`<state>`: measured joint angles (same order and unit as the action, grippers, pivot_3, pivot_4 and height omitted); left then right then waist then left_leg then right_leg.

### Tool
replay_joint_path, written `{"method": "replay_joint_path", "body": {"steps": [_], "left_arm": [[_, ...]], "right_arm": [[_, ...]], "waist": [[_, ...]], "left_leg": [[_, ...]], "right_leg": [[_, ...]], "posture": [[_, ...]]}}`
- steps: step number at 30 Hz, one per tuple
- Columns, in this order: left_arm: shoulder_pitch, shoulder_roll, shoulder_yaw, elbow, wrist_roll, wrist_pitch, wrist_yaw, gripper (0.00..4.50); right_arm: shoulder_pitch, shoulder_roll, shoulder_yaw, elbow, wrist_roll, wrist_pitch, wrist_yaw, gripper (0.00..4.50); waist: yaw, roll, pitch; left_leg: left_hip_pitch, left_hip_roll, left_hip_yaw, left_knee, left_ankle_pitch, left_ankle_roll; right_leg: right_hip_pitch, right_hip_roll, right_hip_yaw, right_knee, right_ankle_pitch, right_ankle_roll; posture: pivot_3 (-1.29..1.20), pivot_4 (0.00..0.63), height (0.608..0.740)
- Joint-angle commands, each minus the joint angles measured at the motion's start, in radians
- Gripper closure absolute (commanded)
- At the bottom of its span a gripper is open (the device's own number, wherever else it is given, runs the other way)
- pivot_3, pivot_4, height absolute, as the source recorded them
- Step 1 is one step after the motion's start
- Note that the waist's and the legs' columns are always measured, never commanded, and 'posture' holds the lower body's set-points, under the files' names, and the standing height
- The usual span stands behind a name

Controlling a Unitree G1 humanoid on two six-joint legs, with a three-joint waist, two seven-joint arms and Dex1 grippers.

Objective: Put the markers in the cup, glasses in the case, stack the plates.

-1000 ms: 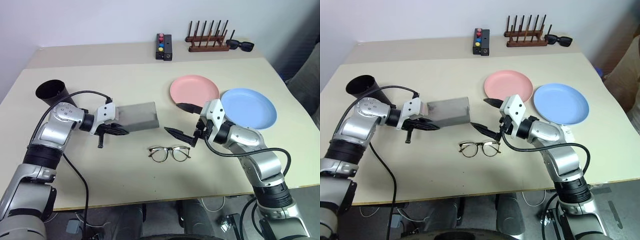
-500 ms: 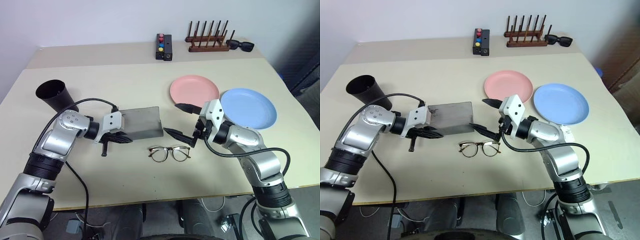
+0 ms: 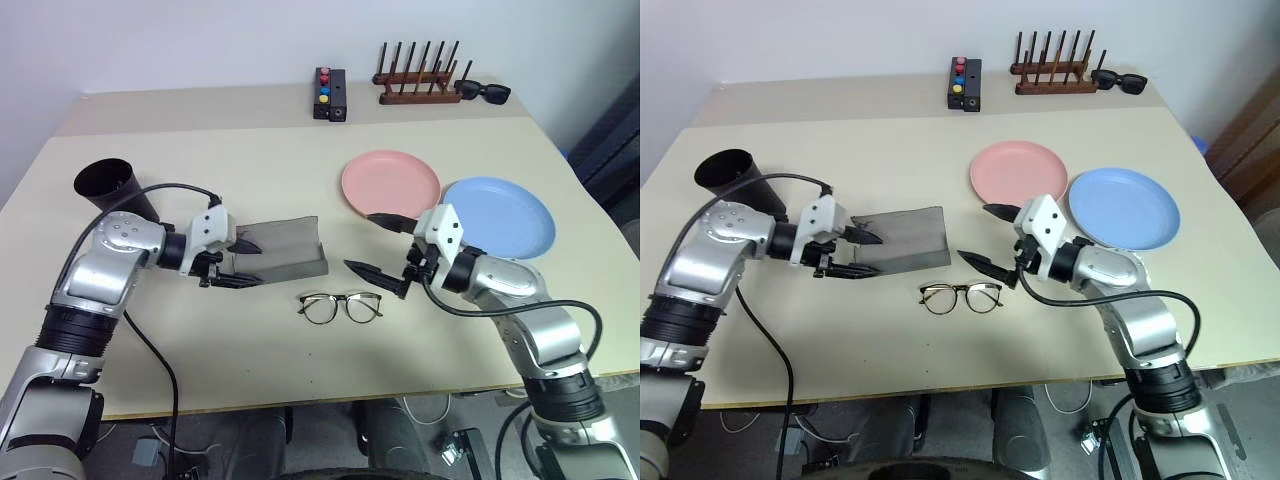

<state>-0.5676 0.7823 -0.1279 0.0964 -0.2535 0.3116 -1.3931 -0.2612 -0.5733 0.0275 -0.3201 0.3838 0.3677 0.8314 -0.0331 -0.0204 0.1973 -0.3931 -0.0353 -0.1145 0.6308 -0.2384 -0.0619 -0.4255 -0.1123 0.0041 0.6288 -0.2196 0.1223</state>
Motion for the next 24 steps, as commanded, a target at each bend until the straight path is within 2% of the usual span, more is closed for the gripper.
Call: {"method": "replay_joint_path", "body": {"steps": [1,5,8,17,24], "left_arm": [[-0.026,-0.022,-0.01,-0.113,-0.042,0.031,0.0,0.05],[-0.042,-0.093,-0.093,-0.171,-0.031,0.052,0.004,0.05],[-0.101,-0.173,-0.182,-0.131,0.018,0.044,0.009,0.05],[-0.197,-0.297,-0.343,0.05,0.133,-0.078,-0.022,0.05],[-0.215,-0.353,-0.383,0.121,0.163,-0.102,-0.054,0.05]], "right_arm": [[0.033,-0.046,-0.055,-0.055,0.036,0.014,0.025,0.0],[0.093,-0.112,-0.073,-0.082,0.04,0.028,0.06,0.0],[0.139,-0.146,-0.084,-0.102,0.037,0.031,0.069,0.0],[0.214,-0.14,-0.103,-0.169,0.036,0.044,0.014,0.0],[0.245,-0.141,-0.116,-0.21,0.039,0.07,-0.022,0.0]], "waist": [[0.002,0.0,0.0],[0.015,0.0,0.0],[0.021,0.0,0.0],[0.021,0.0,0.0],[0.022,0.0,0.0]], "left_leg": [[0.0,0.0,0.0,0.0,0.0,0.0],[0.0,0.0,0.0,0.0,0.0,0.0],[0.0,0.0,0.001,0.001,0.0,0.0],[0.001,0.0,0.001,0.002,0.0,0.0],[0.0,0.0,0.001,0.002,0.0,0.0]], "right_leg": [[0.0,0.0,0.0,0.0,0.0,0.0],[0.001,0.0,0.0,0.0,0.0,0.0],[0.001,0.0,0.0,0.0,0.0,0.0],[0.002,0.0,0.0,-0.001,0.0,0.0],[0.002,0.0,0.0,-0.001,-0.001,0.0]], "posture": [[0.0,0.15,0.734],[0.0,0.15,0.734],[0.0,0.15,0.734],[0.0,0.15,0.734],[0.0,0.15,0.734]]}}
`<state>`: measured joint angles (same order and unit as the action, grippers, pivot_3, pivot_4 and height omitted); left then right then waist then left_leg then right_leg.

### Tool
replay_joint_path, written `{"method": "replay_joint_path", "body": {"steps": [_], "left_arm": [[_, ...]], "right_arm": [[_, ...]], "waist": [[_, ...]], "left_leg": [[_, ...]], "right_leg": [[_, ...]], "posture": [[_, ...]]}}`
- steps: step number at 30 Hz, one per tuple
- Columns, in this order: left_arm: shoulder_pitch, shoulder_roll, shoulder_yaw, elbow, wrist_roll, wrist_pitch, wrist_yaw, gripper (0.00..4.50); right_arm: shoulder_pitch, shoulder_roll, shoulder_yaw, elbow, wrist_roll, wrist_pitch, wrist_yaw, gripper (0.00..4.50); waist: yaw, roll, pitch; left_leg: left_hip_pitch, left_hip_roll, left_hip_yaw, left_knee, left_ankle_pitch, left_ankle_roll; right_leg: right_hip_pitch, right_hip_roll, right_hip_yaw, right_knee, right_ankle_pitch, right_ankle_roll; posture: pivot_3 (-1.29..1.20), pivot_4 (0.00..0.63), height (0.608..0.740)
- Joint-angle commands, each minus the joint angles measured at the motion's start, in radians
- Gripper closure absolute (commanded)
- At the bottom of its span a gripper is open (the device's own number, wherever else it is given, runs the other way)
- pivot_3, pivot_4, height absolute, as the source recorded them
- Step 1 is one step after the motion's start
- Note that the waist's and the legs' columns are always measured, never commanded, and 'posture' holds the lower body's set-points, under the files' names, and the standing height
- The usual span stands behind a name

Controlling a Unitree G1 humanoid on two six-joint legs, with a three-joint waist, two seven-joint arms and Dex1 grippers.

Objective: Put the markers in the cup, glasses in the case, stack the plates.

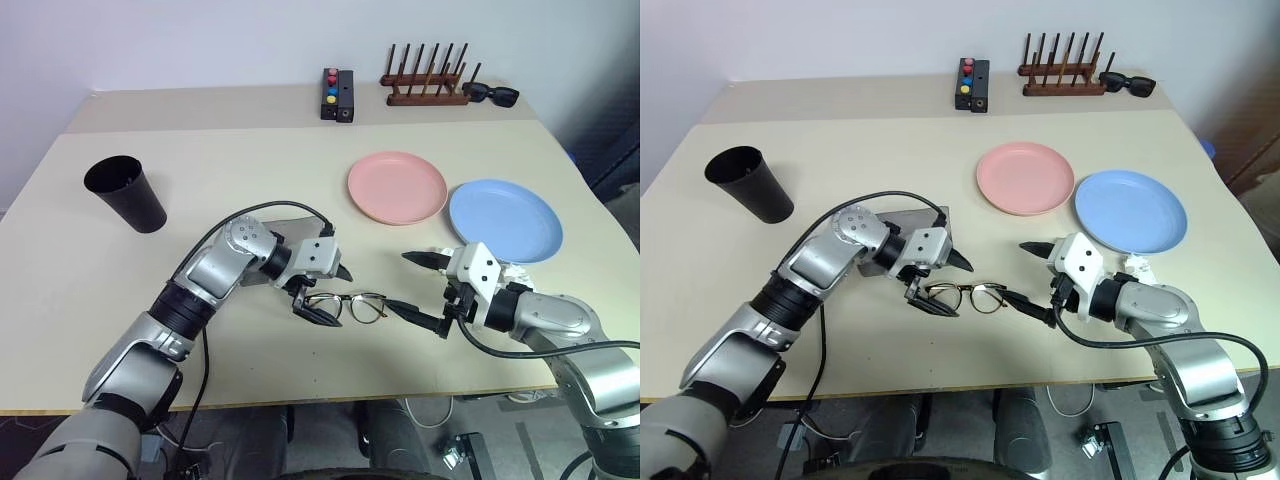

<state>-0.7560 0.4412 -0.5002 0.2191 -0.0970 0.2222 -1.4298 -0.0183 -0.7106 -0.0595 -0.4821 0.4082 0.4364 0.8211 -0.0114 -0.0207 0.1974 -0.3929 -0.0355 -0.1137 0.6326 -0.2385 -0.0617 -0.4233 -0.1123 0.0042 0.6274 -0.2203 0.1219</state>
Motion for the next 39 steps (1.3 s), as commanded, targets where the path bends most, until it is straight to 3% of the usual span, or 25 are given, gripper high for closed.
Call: {"method": "replay_joint_path", "body": {"steps": [1,11,14,18,28,29,32,39], "left_arm": [[-0.026,-0.016,-0.011,0.001,0.007,-0.011,-0.021,0.05],[-0.018,-0.028,-0.017,0.018,0.029,-0.003,-0.026,0.05],[-0.014,-0.03,-0.006,0.016,0.022,0.012,-0.019,0.84],[-0.008,-0.026,-0.005,0.008,0.025,0.011,-0.014,2.72],[-0.008,-0.018,0.0,0.004,0.016,0.016,-0.008,2.72],[-0.008,-0.018,0.002,0.003,0.012,0.02,-0.009,3.29],[-0.008,-0.017,0.005,0.0,0.006,0.027,-0.01,4.43],[-0.001,-0.017,0.017,-0.025,-0.017,0.048,-0.008,4.48]], "right_arm": [[0.004,-0.004,-0.029,-0.05,0.015,0.003,-0.014,0.0],[-0.002,-0.005,-0.021,-0.044,0.012,0.003,-0.021,0.0],[-0.007,-0.004,-0.016,-0.039,0.009,0.001,-0.019,0.0],[-0.012,-0.004,-0.011,-0.035,0.006,-0.002,-0.016,0.0],[-0.022,-0.002,-0.004,-0.023,0.0,-0.006,-0.009,0.0],[-0.022,-0.001,-0.004,-0.023,0.0,-0.006,-0.009,0.0],[-0.023,0.0,-0.002,-0.022,-0.001,-0.008,-0.009,0.0],[-0.023,0.0,-0.001,-0.016,-0.004,-0.012,-0.008,0.0]], "waist": [[0.0,0.0,0.0],[0.0,0.0,0.0],[0.0,0.0,0.0],[0.0,0.0,0.0],[0.0,0.0,0.0],[0.0,0.0,0.0],[0.0,0.0,0.0],[0.0,0.001,0.0]], "left_leg": [[0.0,0.0,0.0,0.0,0.0,0.0],[0.0,0.0,0.0,0.0,0.0,0.0],[0.0,0.0,0.0,0.0,0.0,0.0],[0.0,0.0,0.0,0.0,0.0,0.0],[0.0,0.0,0.0,0.0,0.0,0.0],[0.0,0.0,0.0,0.0,0.0,0.0],[0.0,0.0,0.0,0.0,0.0,0.0],[0.002,0.0,0.0,0.001,0.0,0.0]], "right_leg": [[0.0,0.0,0.0,0.0,0.0,0.0],[0.0,0.0,0.0,0.0,0.0,0.0],[0.0,0.0,0.0,0.0,0.0,0.0],[0.0,0.0,0.0,0.0,0.0,0.0],[0.0,0.0,0.0,0.0,0.0,0.001],[0.0,0.0,0.0,0.0,0.0,0.001],[0.0,0.0,0.0,0.0,0.0,0.001],[0.003,0.0,0.0,0.0,-0.001,-0.002]], "posture": [[0.0,0.15,0.734],[0.0,0.15,0.734],[0.0,0.15,0.734],[0.0,0.15,0.734],[0.0,0.15,0.734],[0.0,0.15,0.734],[0.0,0.15,0.734],[0.0,0.15,0.734]]}}
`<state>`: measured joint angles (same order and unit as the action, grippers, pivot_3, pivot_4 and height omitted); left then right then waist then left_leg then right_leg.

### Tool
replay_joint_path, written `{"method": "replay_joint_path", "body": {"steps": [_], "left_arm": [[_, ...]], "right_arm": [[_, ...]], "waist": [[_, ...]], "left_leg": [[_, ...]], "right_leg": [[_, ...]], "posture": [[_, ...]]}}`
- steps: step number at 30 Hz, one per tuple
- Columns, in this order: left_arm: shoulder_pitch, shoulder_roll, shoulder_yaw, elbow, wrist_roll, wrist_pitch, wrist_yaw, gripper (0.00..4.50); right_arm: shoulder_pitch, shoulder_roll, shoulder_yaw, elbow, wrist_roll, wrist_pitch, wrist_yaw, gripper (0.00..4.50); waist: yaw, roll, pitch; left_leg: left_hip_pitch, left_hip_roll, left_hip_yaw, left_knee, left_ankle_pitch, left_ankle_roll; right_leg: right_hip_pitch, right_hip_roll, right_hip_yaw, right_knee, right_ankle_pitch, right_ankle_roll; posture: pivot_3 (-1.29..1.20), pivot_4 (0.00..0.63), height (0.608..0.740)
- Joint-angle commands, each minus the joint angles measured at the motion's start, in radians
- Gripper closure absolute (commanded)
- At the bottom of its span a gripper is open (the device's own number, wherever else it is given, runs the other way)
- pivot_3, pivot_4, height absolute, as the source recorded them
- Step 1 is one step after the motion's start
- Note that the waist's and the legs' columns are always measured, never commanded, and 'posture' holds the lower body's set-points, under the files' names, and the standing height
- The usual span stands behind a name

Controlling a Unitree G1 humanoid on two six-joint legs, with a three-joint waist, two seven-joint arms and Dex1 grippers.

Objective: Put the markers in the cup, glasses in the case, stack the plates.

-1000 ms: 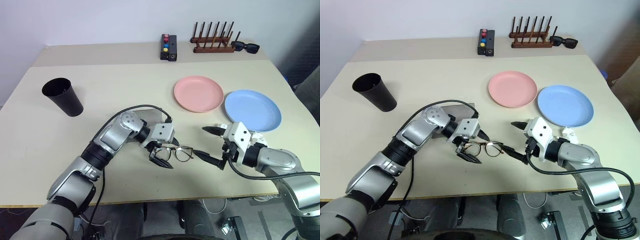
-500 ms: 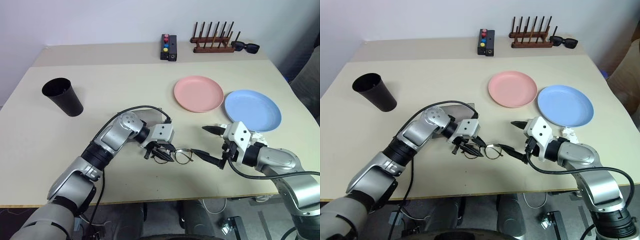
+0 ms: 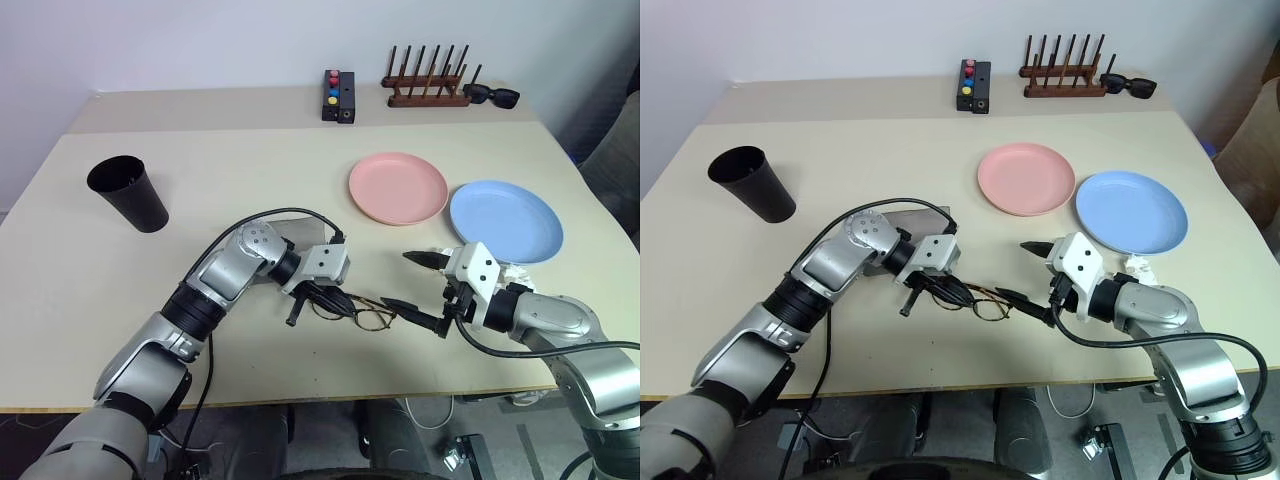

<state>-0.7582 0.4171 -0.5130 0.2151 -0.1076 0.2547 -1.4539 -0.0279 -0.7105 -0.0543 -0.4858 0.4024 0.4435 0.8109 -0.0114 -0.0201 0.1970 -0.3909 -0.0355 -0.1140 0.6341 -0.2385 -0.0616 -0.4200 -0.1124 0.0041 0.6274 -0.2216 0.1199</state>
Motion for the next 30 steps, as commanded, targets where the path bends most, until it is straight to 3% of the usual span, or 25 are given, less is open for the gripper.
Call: {"method": "replay_joint_path", "body": {"steps": [1,13,22,30], "left_arm": [[0.001,0.006,0.036,-0.025,-0.013,0.022,0.018,4.48],[-0.037,0.079,0.265,-0.188,-0.215,0.142,0.028,4.48],[-0.029,0.261,0.345,0.016,-0.108,0.003,0.101,4.48],[0.031,0.261,0.321,0.053,-0.089,-0.001,0.113,4.48]], "right_arm": [[-0.014,0.0,-0.007,-0.011,0.001,-0.02,0.003,0.0],[-0.014,-0.017,-0.036,0.035,-0.012,-0.051,0.014,0.0],[-0.063,0.046,0.068,-0.006,0.002,-0.038,0.019,0.0],[-0.116,0.102,0.141,0.006,-0.018,-0.045,0.002,0.0]], "waist": [[0.0,0.0,0.0],[-0.003,0.0,0.0],[-0.005,0.0,0.0],[-0.002,0.0,0.0]], "left_leg": [[0.0,0.0,0.0,0.0,0.0,0.0],[0.0,0.0,0.0,-0.001,0.0,0.0],[0.001,0.0,0.0,-0.002,0.0,0.0],[-0.001,-0.001,0.0,-0.001,0.0,0.0]], "right_leg": [[0.0,0.0,0.0,0.0,0.0,0.0],[0.0,0.0,0.0,0.0,0.001,0.001],[-0.001,0.0,0.0,0.0,0.001,0.002],[-0.001,-0.001,0.0,-0.001,0.001,0.003]], "posture": [[0.0,0.15,0.734],[0.0,0.15,0.734],[0.0,0.15,0.734],[0.0,0.15,0.734]]}}
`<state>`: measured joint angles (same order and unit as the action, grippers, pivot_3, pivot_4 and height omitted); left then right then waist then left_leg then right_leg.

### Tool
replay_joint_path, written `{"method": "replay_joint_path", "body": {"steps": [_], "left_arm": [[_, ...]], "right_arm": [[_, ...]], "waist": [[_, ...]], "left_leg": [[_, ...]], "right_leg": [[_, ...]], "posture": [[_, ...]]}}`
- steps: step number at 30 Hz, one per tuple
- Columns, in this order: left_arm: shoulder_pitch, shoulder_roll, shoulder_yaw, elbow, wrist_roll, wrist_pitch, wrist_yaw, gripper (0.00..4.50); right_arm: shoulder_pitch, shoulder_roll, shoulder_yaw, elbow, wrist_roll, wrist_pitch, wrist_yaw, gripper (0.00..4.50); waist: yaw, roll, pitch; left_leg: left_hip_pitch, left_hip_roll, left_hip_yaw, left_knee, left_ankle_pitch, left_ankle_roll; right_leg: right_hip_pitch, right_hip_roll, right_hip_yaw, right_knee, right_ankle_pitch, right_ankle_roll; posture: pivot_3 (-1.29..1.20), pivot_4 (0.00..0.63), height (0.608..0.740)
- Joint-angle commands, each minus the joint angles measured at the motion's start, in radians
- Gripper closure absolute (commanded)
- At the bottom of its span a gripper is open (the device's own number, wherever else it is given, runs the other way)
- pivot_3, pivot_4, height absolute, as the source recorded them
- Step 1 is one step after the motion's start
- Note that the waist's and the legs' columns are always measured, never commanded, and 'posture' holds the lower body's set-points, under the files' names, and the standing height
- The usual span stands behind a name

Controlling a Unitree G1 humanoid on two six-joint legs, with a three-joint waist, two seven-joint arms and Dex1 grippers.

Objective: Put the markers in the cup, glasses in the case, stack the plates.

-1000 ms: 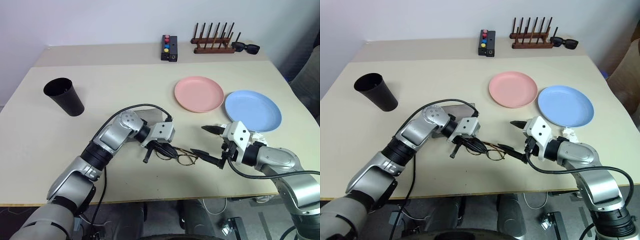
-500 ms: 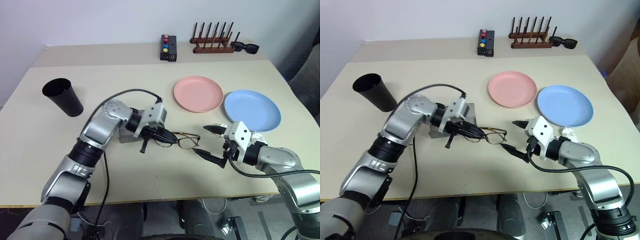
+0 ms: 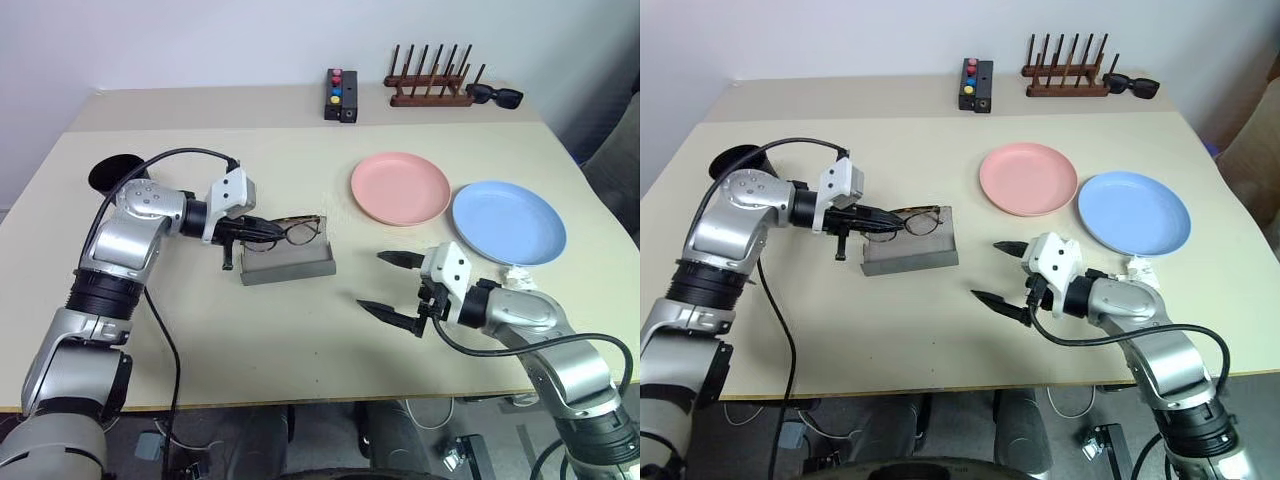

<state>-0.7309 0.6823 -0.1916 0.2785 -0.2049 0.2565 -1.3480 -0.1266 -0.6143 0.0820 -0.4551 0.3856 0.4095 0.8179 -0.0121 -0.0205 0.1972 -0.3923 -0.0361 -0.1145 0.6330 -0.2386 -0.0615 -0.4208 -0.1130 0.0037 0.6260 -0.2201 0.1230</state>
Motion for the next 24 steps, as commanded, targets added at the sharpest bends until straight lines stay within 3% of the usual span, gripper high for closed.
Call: {"method": "replay_joint_path", "body": {"steps": [1,12,16,19,24], "left_arm": [[0.007,-0.007,-0.004,-0.008,0.012,-0.002,0.009,4.48],[0.031,-0.034,-0.025,0.032,0.021,0.017,0.007,4.48],[0.033,-0.038,-0.019,0.039,0.023,0.017,0.005,3.01],[0.028,-0.042,-0.006,0.053,0.023,0.003,0.021,1.59],[-0.019,-0.067,0.076,0.055,-0.057,0.034,0.043,1.59]], "right_arm": [[-0.019,0.008,0.006,-0.024,-0.002,-0.012,-0.005,0.0],[-0.008,0.014,0.006,-0.025,-0.003,-0.017,-0.009,0.0],[-0.01,0.014,0.007,-0.022,-0.004,-0.019,-0.008,0.0],[-0.014,0.014,0.008,-0.018,-0.006,-0.021,-0.007,0.0],[-0.018,0.018,0.012,-0.012,-0.005,-0.023,-0.005,0.0]], "waist": [[-0.001,0.0,0.0],[-0.002,0.0,0.0],[-0.002,0.0,0.0],[-0.002,0.0,0.0],[-0.002,0.0,0.0]], "left_leg": [[0.0,0.0,0.0,0.0,0.0,0.0],[0.001,0.0,0.0,0.0,0.0,0.0],[0.0,0.0,0.0,0.0,0.0,0.0],[0.001,0.0,0.0,0.0,0.0,0.0],[0.0,0.0,0.0,0.0,0.0,0.0]], "right_leg": [[0.0,0.0,0.0,0.0,0.0,0.0],[0.0,0.0,0.0,0.001,0.0,0.0],[0.0,0.0,0.0,0.001,0.0,0.0],[0.0,0.0,0.0,0.001,0.0,0.0],[0.0,0.0,0.0,0.001,0.0,0.0]], "posture": [[0.0,0.15,0.734],[0.0,0.15,0.734],[0.0,0.15,0.734],[0.0,0.15,0.734],[0.0,0.15,0.734]]}}
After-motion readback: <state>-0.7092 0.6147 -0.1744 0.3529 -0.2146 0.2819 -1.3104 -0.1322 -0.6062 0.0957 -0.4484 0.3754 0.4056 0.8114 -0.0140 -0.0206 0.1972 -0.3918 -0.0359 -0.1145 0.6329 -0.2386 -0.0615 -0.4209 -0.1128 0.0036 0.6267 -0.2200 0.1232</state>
